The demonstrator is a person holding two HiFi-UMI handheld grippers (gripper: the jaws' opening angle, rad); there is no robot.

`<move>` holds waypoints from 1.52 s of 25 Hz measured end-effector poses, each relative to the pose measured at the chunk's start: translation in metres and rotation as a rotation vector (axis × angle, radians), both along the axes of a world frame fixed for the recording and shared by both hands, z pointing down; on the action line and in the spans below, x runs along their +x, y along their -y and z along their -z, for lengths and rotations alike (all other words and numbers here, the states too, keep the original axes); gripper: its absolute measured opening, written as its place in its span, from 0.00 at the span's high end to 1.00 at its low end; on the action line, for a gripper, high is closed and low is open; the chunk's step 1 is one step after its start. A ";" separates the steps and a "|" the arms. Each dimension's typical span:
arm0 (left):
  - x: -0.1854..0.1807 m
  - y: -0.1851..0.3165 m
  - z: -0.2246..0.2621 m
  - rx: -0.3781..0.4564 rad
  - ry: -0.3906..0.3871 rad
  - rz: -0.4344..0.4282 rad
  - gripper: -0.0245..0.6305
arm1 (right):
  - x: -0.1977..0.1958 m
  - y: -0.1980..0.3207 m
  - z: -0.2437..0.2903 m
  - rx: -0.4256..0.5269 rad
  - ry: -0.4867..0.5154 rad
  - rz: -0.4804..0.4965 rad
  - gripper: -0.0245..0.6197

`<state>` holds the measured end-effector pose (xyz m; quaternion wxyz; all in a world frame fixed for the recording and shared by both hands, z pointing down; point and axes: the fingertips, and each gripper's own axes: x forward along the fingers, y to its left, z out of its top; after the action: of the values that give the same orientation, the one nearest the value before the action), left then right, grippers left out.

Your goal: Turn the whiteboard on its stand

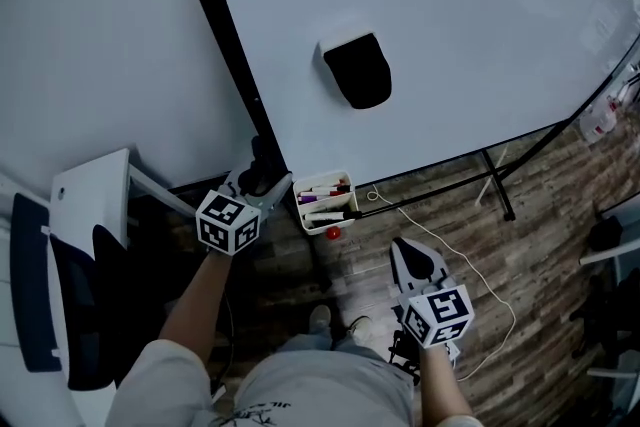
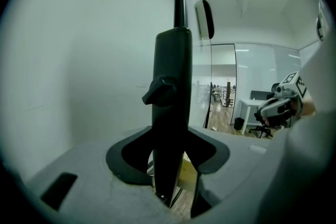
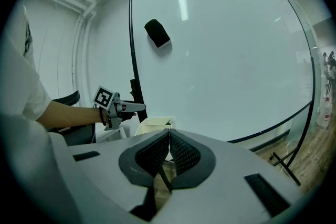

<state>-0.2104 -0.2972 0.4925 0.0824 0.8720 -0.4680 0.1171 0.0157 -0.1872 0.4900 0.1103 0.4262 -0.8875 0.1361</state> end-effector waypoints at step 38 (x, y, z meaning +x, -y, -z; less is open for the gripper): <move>-0.019 -0.060 0.012 -0.039 -0.047 0.167 0.59 | -0.025 -0.029 0.018 0.013 0.007 0.083 0.95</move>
<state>-0.2293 -0.2368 0.4800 0.1200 0.8308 -0.5345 0.0985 -0.0093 -0.1585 0.4722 0.1098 0.3893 -0.9056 0.1274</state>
